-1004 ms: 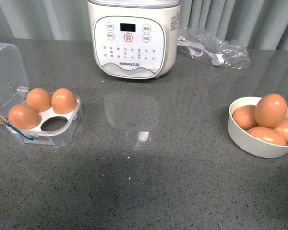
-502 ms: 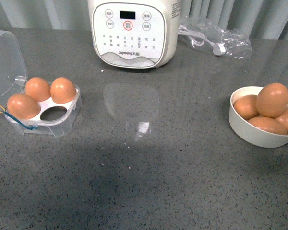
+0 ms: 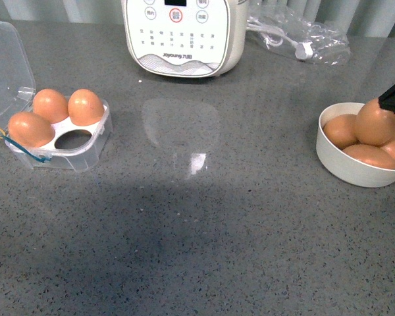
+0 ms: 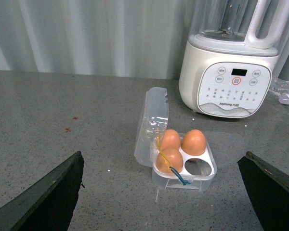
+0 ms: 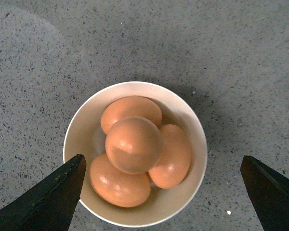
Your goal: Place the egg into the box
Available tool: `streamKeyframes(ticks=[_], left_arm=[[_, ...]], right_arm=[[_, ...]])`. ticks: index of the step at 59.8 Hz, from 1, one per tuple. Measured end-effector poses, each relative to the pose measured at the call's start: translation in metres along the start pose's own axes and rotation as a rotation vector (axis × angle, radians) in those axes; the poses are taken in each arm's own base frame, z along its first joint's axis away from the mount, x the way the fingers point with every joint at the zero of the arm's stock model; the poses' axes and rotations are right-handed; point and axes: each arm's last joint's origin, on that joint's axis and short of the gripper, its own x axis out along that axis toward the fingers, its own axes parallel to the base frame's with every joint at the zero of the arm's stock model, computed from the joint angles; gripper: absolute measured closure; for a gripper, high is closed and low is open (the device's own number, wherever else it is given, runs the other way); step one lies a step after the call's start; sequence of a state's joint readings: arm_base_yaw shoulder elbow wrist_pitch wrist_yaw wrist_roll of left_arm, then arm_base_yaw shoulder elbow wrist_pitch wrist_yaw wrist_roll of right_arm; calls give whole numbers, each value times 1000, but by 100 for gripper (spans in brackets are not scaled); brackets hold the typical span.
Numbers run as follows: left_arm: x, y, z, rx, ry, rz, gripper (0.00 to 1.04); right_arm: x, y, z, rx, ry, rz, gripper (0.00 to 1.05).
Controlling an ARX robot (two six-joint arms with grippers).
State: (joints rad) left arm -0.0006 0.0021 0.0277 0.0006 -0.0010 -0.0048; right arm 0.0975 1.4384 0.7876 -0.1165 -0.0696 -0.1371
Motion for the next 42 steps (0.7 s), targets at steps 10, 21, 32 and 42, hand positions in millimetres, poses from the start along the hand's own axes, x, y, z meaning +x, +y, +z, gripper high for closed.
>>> streamKeyframes(ticks=[10, 21, 32, 42], left_arm=[[0, 0, 0, 0, 0, 0, 7], [0, 0, 0, 0, 0, 0, 7], [0, 0, 0, 0, 0, 0, 7], [0, 0, 0, 0, 0, 0, 7]], right_arm=[[19, 3, 2, 16, 59, 25, 7], [40, 10, 0, 4, 95, 26, 7], [54, 11, 1, 1, 111, 32, 16], [58, 11, 4, -1, 114, 29, 40]])
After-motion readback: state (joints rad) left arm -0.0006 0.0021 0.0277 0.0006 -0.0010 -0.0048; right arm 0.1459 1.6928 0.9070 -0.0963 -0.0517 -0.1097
